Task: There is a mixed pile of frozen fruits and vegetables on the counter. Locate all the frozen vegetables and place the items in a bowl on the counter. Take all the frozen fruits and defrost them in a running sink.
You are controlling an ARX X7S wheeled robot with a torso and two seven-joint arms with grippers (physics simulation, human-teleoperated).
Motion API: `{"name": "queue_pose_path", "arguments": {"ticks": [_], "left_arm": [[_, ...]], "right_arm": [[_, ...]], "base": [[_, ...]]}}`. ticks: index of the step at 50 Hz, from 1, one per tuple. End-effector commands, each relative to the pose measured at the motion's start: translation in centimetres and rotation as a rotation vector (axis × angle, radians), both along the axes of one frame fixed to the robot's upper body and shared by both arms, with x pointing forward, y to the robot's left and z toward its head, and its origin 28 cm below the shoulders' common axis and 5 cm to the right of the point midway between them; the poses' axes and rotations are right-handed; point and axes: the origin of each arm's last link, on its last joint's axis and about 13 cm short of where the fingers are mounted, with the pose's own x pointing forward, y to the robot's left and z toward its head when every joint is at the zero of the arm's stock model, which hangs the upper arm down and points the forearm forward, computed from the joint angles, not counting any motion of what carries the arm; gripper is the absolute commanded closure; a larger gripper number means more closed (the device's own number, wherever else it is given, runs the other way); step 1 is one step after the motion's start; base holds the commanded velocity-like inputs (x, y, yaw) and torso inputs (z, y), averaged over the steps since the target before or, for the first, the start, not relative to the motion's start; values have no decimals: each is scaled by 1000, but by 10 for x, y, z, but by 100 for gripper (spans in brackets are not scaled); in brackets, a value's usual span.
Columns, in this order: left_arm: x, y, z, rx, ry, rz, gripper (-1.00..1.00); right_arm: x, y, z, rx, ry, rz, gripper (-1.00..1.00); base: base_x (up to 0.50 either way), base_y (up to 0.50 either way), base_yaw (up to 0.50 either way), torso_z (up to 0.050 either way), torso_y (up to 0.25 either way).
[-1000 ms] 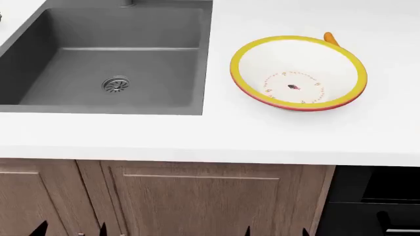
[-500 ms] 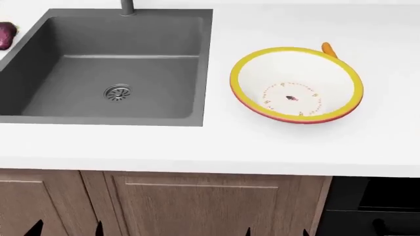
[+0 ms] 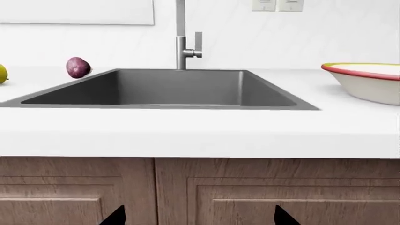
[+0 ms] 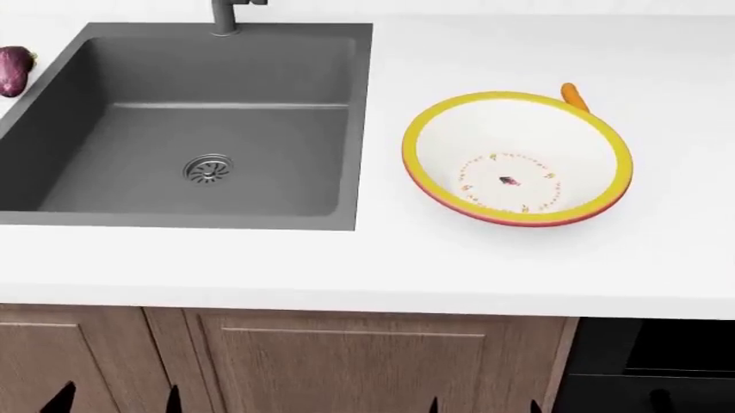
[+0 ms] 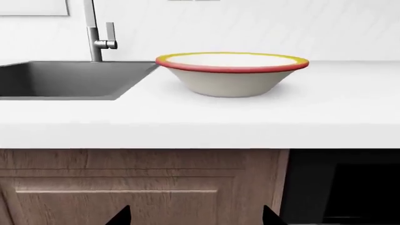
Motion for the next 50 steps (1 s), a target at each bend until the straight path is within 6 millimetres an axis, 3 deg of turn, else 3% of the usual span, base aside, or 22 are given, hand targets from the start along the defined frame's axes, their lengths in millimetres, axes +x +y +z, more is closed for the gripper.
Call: {"name": "queue_pose_path", "arguments": {"ticks": [1, 5, 12, 17, 20, 29, 50], "left_arm": [[-6, 2, 20, -28, 2, -9, -100], [-5, 1, 63, 3, -27, -19, -100], [-21, 4, 126, -55, -60, -81, -100], [-25, 6, 154, -7, -53, -71, -100], [-23, 7, 164, -25, -3, -84, -100], [-26, 13, 172, -30, -22, -123, -100], [-25, 22, 175, -39, -37, -78, -100]], "right_arm": [[2, -4, 23, -17, -21, 11, -100], [5, -9, 66, -28, -65, 1, -100], [0, -20, 107, -43, -81, 7, -100], [2, -30, 137, -78, -33, -37, -100], [-10, -36, 145, -92, -31, -61, -100], [-12, -45, 148, -98, -52, -58, -100], [-26, -64, 164, -119, -91, -147, -100]], "base": [[0, 0, 0, 0, 0], [0, 0, 0, 0, 0], [0, 0, 0, 0, 0], [0, 0, 0, 0, 0], [0, 0, 0, 0, 0], [30, 0, 0, 0, 0], [377, -145, 0, 0, 0]]}}
